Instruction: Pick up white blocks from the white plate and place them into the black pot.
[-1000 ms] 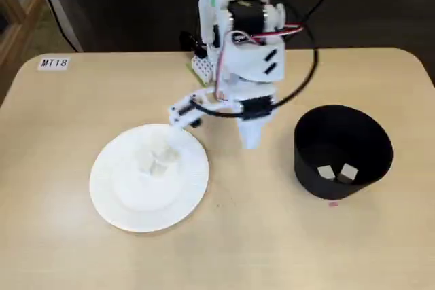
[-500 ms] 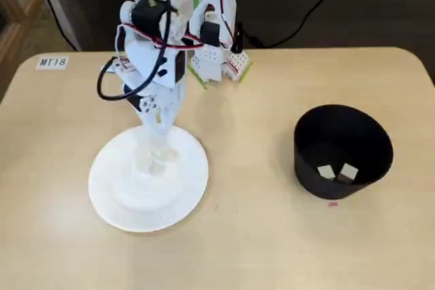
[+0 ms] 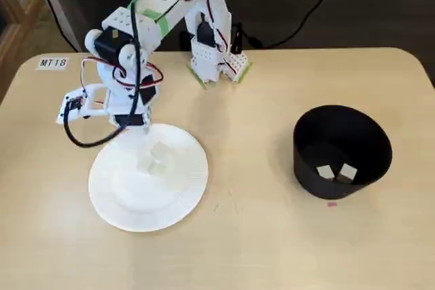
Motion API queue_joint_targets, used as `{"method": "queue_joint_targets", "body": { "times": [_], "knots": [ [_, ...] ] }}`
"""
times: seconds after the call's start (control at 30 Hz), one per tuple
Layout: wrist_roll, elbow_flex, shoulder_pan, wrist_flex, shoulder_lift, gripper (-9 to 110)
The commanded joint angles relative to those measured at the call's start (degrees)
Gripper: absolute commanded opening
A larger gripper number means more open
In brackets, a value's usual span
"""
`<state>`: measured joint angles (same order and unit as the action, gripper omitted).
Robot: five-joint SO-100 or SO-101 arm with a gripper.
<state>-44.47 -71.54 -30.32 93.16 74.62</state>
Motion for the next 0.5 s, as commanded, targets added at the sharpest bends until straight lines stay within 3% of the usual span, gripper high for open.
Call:
{"method": "queue_joint_targets", "body": {
  "times": [0.0, 0.37, 0.47],
  "knots": [
    [-5.1, 3.3, -0.2, 1.5, -0.4, -2],
    [-13.9, 6.1, 2.4, 1.1, -3.8, -2],
    [-8.6, 7.1, 2.5, 1.2, -4.2, -2]
  ]
}}
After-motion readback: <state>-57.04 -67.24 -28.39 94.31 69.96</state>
